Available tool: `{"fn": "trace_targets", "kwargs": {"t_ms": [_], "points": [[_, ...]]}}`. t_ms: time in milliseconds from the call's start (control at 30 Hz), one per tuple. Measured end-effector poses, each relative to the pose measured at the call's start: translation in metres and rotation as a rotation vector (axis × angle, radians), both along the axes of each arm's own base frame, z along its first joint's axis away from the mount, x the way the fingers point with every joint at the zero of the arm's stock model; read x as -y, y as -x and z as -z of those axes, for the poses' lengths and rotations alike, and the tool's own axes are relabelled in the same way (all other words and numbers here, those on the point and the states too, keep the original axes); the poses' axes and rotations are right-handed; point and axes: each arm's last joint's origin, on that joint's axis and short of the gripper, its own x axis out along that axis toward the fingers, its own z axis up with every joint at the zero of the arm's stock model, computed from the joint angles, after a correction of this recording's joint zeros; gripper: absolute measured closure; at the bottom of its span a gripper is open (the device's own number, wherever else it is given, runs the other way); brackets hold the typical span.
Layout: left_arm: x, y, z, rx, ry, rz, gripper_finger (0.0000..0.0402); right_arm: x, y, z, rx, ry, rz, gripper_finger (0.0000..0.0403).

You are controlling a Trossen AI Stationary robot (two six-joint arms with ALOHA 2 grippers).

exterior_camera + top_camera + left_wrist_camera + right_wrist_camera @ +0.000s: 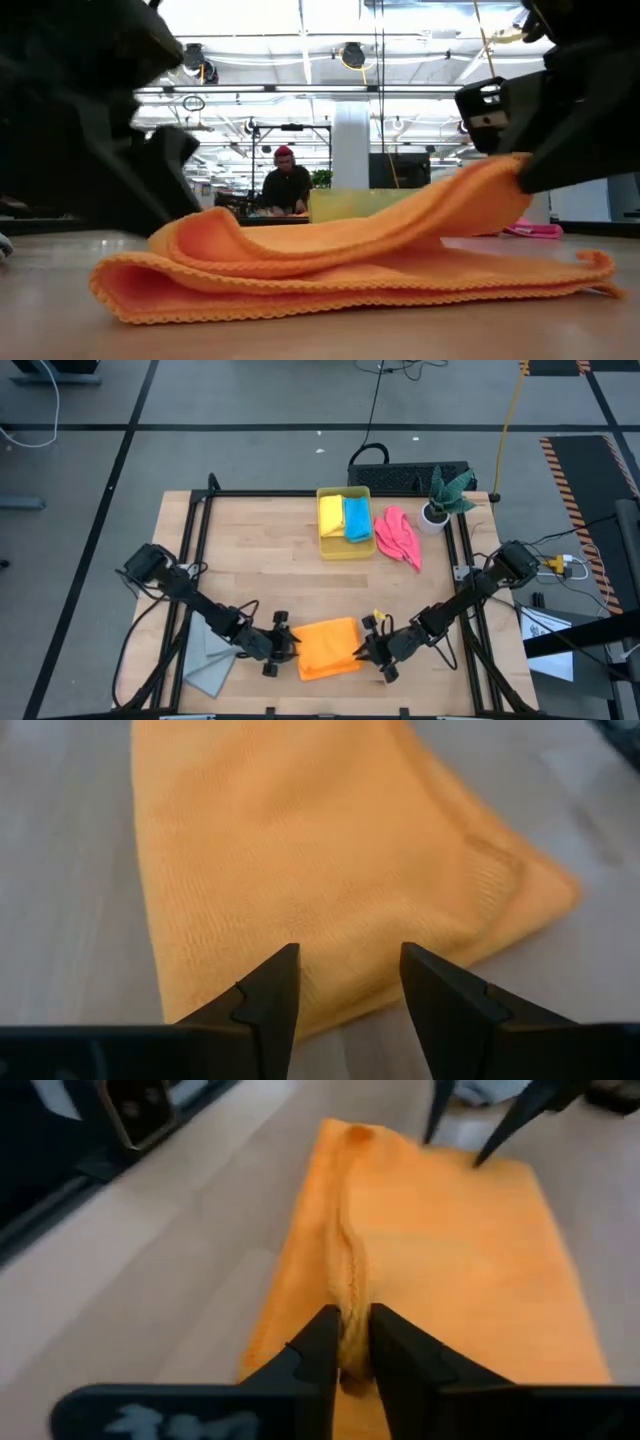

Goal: Fold microfiber towels
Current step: Fold the orange microfiber towel

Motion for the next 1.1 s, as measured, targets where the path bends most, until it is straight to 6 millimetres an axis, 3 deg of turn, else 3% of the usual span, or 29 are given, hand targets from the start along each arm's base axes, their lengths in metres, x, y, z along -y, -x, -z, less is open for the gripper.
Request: {"fn": "trace_targets", "kwargs": {"t_ms": [267,367,433,533,700,800,967,1100], "points": [[-0.002,0.004,-0.037,0.09,0.028,0.016,0.0225,-0.008,0.002,-0.013,-0.102,-0.268,-0.127,0.0274],[-0.003,0.003,-0.04,0.117,0.024,0.022,0.0225,-0.009,0.003,-0.018,-0.1,-0.301,-0.167,0.0264],[-0.006,0.0,-0.035,0.099,0.019,0.003,0.0225,-0.004,-0.001,-0.019,-0.06,-0.267,-0.072,0.0265],[-0.018,-0.005,-0.021,0.025,0.01,-0.059,0.0225,0.012,-0.012,-0.011,-0.038,-0.246,0.15,0.028],[-0.044,-0.013,0.0,-0.081,-0.068,-0.145,0.0225,0.039,-0.027,0.013,-0.088,-0.202,0.31,0.0323],[-0.064,-0.017,0.002,-0.108,-0.182,-0.232,0.0225,0.058,-0.03,0.021,-0.095,-0.116,0.45,0.0351],[-0.084,-0.014,-0.018,-0.079,-0.34,-0.361,0.0225,0.071,-0.032,0.005,0.0,-0.005,0.551,0.0384],[-0.072,-0.01,-0.038,-0.013,-0.308,-0.232,0.0225,0.065,-0.028,-0.018,0.074,0.016,0.503,0.0391]]}}
